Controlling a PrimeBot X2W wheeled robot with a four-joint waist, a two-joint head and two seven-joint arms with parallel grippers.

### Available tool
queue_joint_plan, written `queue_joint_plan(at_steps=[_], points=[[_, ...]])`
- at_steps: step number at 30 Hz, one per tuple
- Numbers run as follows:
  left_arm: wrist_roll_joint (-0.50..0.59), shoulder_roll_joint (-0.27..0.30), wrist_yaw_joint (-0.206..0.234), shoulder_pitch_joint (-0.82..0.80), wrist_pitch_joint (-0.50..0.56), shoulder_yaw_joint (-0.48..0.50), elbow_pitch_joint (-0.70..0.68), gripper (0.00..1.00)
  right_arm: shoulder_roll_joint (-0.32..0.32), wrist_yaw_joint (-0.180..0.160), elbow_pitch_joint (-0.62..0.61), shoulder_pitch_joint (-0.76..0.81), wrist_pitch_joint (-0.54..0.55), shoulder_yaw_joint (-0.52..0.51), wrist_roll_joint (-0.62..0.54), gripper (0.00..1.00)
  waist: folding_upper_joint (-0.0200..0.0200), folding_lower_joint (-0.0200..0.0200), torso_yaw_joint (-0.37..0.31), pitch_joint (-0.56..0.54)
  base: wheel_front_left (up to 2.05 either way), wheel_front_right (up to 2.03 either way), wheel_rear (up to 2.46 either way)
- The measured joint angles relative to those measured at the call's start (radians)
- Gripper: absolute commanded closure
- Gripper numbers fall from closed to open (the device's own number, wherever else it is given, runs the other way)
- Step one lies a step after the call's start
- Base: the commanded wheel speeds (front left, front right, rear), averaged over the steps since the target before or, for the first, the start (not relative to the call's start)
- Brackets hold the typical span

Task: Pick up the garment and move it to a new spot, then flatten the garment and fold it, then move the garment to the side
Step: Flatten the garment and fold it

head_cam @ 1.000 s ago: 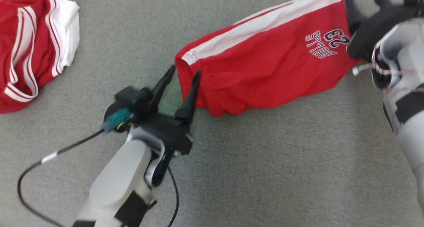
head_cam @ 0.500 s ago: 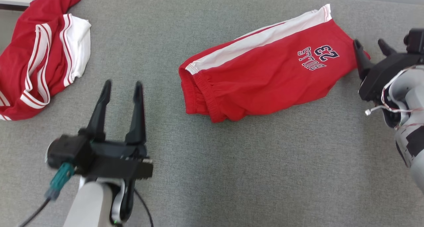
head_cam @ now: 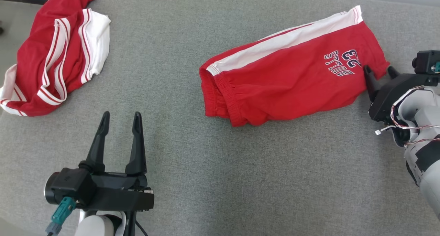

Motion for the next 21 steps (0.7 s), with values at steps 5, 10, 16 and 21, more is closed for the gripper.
queue_joint_plan(at_steps=[5,10,16,21], points=[[-0.015,-0.002,0.000,0.003,0.000,-0.007,0.001,0.00,0.016,0.000,0.008,-0.003,0.037,0.018,0.023,1.00,0.0000,0.0000,0.002,-0.003,0.00,0.00,0.00],[-0.017,-0.002,0.001,0.010,0.000,-0.004,0.009,0.00,0.029,0.000,0.004,0.000,0.029,0.022,0.056,1.00,0.0000,0.0001,-0.016,-0.014,0.00,0.00,0.00],[0.007,-0.002,-0.001,0.045,0.000,0.027,0.011,0.00,0.024,0.000,-0.084,0.051,-0.024,0.029,0.120,1.00,0.0001,0.0000,-0.059,-0.043,0.00,0.00,0.00],[0.030,-0.002,-0.008,0.078,0.000,0.068,0.009,0.00,-0.030,0.000,-0.173,0.165,-0.057,0.030,0.194,1.00,0.0000,0.0000,-0.106,-0.079,0.00,0.00,0.00]])
